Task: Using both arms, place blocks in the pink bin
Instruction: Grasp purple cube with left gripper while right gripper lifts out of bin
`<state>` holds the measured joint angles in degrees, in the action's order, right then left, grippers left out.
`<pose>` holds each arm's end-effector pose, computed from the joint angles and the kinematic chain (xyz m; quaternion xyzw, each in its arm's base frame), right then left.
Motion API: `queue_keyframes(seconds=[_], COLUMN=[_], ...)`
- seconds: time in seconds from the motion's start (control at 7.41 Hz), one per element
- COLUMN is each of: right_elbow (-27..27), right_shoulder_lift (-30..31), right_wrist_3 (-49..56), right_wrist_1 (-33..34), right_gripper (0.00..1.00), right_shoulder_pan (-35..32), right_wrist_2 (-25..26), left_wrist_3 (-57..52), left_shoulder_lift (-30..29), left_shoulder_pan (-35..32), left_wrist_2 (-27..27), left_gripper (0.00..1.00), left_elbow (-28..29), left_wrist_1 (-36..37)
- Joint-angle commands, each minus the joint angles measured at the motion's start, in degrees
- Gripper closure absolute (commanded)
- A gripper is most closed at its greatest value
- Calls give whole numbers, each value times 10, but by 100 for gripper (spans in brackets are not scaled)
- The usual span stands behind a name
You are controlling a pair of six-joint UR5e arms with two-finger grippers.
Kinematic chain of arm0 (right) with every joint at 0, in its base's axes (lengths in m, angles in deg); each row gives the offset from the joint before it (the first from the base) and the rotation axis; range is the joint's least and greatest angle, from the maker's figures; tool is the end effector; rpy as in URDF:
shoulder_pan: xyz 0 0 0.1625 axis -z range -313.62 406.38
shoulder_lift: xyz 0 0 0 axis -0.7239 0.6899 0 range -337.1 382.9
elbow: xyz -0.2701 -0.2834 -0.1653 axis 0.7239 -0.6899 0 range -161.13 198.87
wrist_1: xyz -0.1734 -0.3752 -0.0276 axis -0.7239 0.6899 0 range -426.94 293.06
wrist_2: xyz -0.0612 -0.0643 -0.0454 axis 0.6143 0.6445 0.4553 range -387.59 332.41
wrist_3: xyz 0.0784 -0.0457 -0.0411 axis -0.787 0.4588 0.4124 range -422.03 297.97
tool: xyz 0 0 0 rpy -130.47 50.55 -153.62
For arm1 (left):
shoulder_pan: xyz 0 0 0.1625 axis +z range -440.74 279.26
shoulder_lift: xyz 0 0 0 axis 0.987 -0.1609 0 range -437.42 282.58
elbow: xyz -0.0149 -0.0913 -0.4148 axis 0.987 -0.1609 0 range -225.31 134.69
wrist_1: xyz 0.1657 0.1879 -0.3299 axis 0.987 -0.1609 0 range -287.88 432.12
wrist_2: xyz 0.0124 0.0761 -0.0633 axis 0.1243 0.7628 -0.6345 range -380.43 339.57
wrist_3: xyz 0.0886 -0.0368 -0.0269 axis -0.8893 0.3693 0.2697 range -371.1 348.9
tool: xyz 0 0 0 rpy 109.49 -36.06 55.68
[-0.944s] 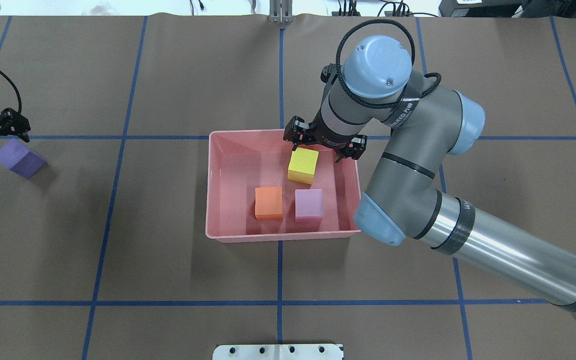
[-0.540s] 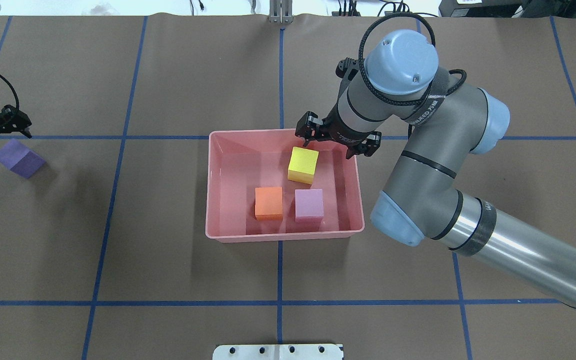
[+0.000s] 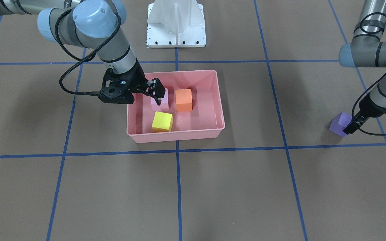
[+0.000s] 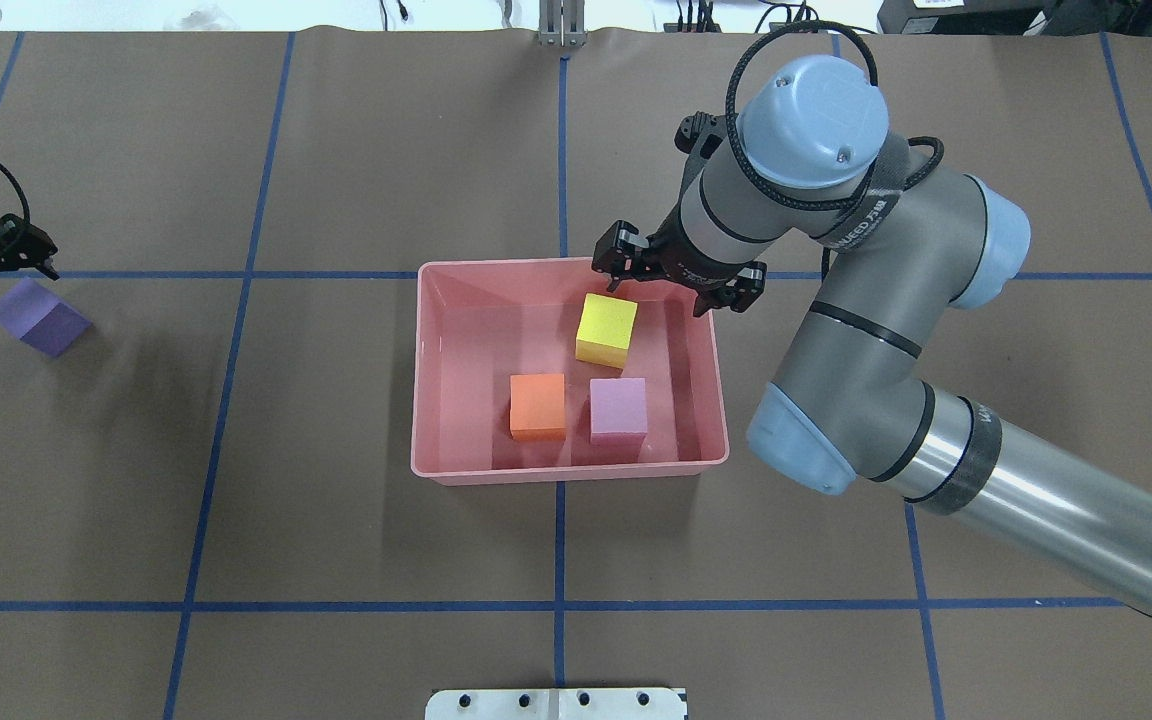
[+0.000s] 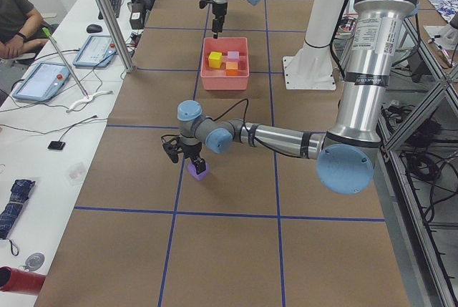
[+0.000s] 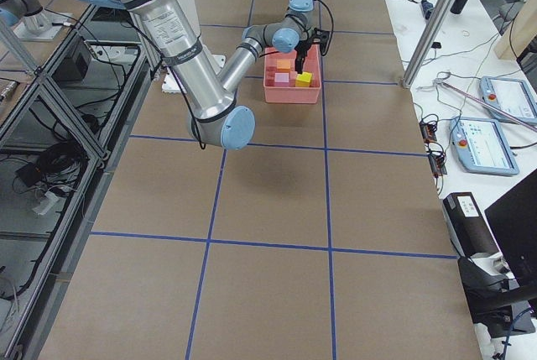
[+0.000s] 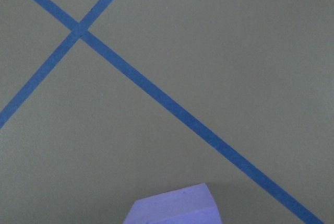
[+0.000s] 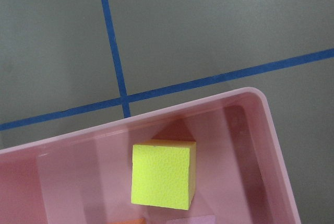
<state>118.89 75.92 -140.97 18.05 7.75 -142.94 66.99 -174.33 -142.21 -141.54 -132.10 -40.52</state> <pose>-0.4553 -0.4800 0.1920 0.0008 -0.4710 0.1155 0.8746 0.2002 -0.5396 0.5914 -0.0783 0.3320 -0.3376 0.8773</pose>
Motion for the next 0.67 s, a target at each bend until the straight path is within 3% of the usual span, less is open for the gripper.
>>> queue_keyframes(seconds=[0.0,0.13,0.54], right_elbow=[1,3,25], right_shoulder_lift=[1,1,23], right_wrist_3=[0,-1,2], right_wrist_1=[0,1,2], right_gripper=[0,0,0], right_shoulder_pan=[0,-1,-26], right_wrist_2=[-1,-1,-25], left_wrist_3=[13,23,46], left_shoulder_lift=[1,0,-6], left_shoulder_pan=[0,1,1], left_wrist_2=[0,0,-4], left_gripper=[1,10,96], left_elbow=[26,36,29], left_wrist_1=[-41,-56,-58])
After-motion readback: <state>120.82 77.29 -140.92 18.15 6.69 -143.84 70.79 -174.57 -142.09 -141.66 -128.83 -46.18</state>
